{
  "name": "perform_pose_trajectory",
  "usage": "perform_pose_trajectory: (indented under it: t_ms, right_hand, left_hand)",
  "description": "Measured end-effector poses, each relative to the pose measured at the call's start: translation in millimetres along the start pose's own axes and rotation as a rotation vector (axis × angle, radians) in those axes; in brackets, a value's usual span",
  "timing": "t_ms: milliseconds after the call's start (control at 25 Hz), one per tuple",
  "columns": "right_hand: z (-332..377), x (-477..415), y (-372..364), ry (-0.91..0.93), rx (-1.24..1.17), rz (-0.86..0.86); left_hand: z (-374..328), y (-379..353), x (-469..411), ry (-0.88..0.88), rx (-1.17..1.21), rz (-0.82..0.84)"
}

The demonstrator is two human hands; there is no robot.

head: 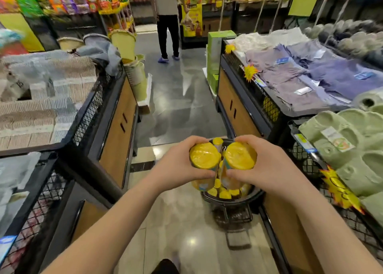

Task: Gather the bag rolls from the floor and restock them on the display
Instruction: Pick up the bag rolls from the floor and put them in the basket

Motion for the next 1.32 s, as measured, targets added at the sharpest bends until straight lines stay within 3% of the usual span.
perform_pose_trajectory:
  t_ms: [400,640,840,1080,1320]
  right_hand:
    - [-102.5,-208.4,23.8,-0.236,0.021,0.015]
    - [-179.1,-304.6,-5.8,-0.389,0.043,0.142]
    - [-271.2,-328.8,-74.8,-0.481,0.041,0.216]
    - [-414.2,-330.0,-220.9,-0.586,-0.047,0.191]
    - [-490.6,-328.4,-329.9,-0.680,-0.043,0.125]
  left_hand:
    - [134.6,45.6,-234.9,0.023,-0.074,0.114]
    - [221.0,-1.7,-333.1,0.063,-0.133,0.332]
    - [300.6,-97.1,-363.0,0.099,-0.197,0.458]
    - [406.3,-198.4,-373.5,0.150,-0.228,0.419]
    - [431.5,-237.5,-376.4,0.083,-0.214,0.389]
Point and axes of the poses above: each hand's wrist, its own x-axis away from the middle knuckle, its own y-axis out of the back of the hand, z = x × y, the point moved 8 cm from there along -x, towards the middle knuckle, and after that the axes turned 13 degrees about z, right-handed, at the moved point
